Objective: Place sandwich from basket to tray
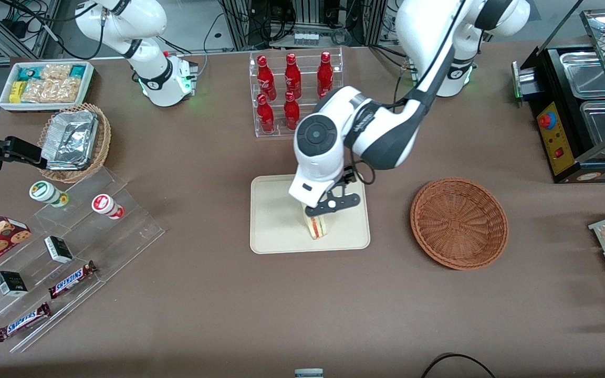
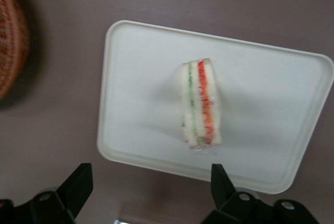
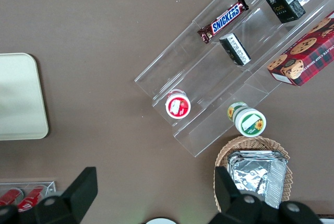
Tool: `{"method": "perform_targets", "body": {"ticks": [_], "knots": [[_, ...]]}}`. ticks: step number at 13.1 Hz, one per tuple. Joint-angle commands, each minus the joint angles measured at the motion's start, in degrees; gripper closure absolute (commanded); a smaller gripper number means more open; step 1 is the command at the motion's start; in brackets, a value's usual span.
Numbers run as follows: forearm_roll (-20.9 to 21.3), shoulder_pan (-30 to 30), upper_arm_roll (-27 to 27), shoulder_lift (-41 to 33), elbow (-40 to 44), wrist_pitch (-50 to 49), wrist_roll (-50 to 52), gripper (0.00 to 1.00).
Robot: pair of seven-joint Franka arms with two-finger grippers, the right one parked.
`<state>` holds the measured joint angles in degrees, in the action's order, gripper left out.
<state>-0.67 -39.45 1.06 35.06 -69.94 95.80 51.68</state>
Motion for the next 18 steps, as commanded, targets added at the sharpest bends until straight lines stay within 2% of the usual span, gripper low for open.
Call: {"method": "perform_targets", "body": {"ticks": [1, 6, 10, 15, 16, 18], "knots": [[0.8, 3.7, 0.1, -5.9, -3.1, -4.7, -4.7, 0.0], [0.8, 16.5, 0.1, -13.9, -9.9, -6.6, -16.5, 0.0], [0.8, 24.5, 0.1, -19.9, -15.8, -6.6, -28.2, 0.0], [0.0, 31.4, 0.3, -27.1, -20.9, -9.0, -41.6, 0.0], [0.0, 34.0, 1.0, -28.0, -20.9, -9.6, -43.6, 0.0], [0.0, 40.6, 6.1, -30.5, -21.2, -11.5, -47.8, 0.0]]}}
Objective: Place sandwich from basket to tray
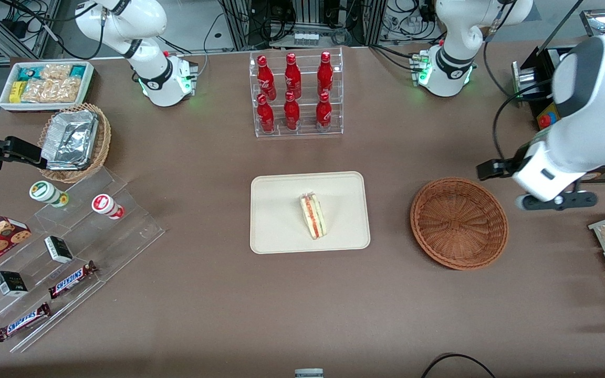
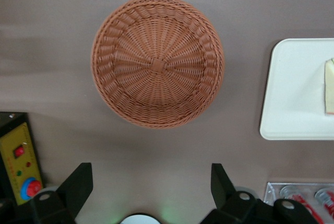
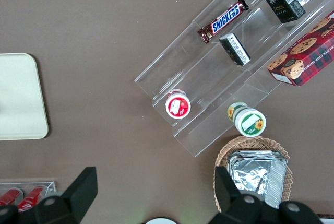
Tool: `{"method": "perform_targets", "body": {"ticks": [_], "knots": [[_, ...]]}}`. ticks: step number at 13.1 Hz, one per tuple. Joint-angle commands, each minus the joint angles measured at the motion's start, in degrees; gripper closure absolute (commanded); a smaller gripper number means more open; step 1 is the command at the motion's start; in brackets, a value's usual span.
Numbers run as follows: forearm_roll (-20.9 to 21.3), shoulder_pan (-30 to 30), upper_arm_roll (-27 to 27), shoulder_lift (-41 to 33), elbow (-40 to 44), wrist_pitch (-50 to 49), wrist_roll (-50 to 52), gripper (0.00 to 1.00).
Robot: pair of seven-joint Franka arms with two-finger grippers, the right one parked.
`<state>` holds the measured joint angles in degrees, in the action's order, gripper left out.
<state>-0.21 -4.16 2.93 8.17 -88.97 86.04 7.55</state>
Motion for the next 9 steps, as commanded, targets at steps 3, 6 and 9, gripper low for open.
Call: {"method": "perform_targets", "body": {"ticks": [3, 6, 9], "knots": [[-0.6, 9.5, 7.3, -6.8, -2.3, -4.4, -7.2, 0.0], [-0.5, 11.3, 8.8, -8.8, -2.3, -5.1, -8.3, 0.0], [-0.2, 10.7, 8.2, -9.2, -1.9, -5.6, -8.5, 0.0]]}}
